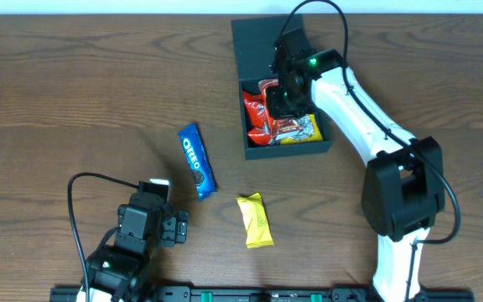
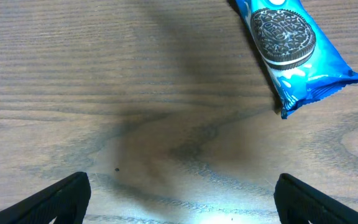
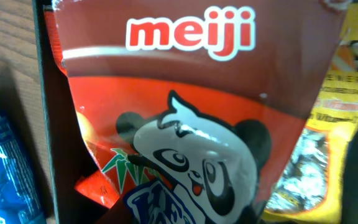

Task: Pack container
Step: 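Lift the Hello Panda box and carry it over the black box, then lower the Hello Panda box into the black box and release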

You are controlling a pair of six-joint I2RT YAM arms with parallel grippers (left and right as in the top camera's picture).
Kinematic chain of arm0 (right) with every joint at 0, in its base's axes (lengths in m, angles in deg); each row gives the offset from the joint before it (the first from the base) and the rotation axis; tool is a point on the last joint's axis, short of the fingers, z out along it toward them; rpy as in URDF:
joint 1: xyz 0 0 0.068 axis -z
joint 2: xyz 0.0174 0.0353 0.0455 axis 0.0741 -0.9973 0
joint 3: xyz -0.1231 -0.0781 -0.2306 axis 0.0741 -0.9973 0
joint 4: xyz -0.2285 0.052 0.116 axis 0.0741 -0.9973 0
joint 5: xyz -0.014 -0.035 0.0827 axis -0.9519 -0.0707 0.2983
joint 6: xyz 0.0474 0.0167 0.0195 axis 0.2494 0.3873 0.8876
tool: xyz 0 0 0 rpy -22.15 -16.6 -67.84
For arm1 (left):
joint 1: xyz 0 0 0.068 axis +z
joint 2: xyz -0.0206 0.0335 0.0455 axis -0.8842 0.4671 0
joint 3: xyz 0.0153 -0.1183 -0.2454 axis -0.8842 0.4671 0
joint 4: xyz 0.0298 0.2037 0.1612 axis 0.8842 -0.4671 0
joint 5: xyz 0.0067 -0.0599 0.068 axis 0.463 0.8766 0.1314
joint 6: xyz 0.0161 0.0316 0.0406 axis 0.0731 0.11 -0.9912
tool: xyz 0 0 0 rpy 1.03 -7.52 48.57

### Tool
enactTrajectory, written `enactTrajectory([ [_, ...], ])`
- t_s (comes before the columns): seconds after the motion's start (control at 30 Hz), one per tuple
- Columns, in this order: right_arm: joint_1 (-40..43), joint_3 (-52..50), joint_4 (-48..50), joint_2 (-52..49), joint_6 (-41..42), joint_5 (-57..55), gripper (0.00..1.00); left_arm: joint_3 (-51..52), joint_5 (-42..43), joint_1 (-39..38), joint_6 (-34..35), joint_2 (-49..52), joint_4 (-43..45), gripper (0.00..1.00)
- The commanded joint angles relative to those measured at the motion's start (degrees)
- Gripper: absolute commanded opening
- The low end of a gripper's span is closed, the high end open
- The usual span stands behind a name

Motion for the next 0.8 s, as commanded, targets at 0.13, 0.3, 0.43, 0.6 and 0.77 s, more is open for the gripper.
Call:
enactTrajectory([
  [0.13,-0.33,1.44,1.33,-2.78,5.57,0.28,0.16,-0.02,-0.20,0.24,-1.03,-0.17,-0.15,0.95],
  [0.3,-0.28,1.42,1.53,-4.57,7.19,0.09,0.17,-0.02,-0.17,0.24,-1.03,-0.17,-0.15,0.96],
  [0.43,-0.59,1.42,1.88,-6.12,7.19,0.09,0.20,-0.02,-0.17,0.24,-1.03,-0.17,-0.15,0.95],
  [0.6,-0.85,1.42,2.60,-7.34,7.17,0.09,0.36,-0.02,-0.20,0.24,-1.03,-0.17,-0.15,0.95],
  [0.77,-0.94,1.42,2.60,-7.32,7.15,0.07,0.99,-0.02,-0.17,0.24,-1.03,-0.17,-0.15,0.95],
])
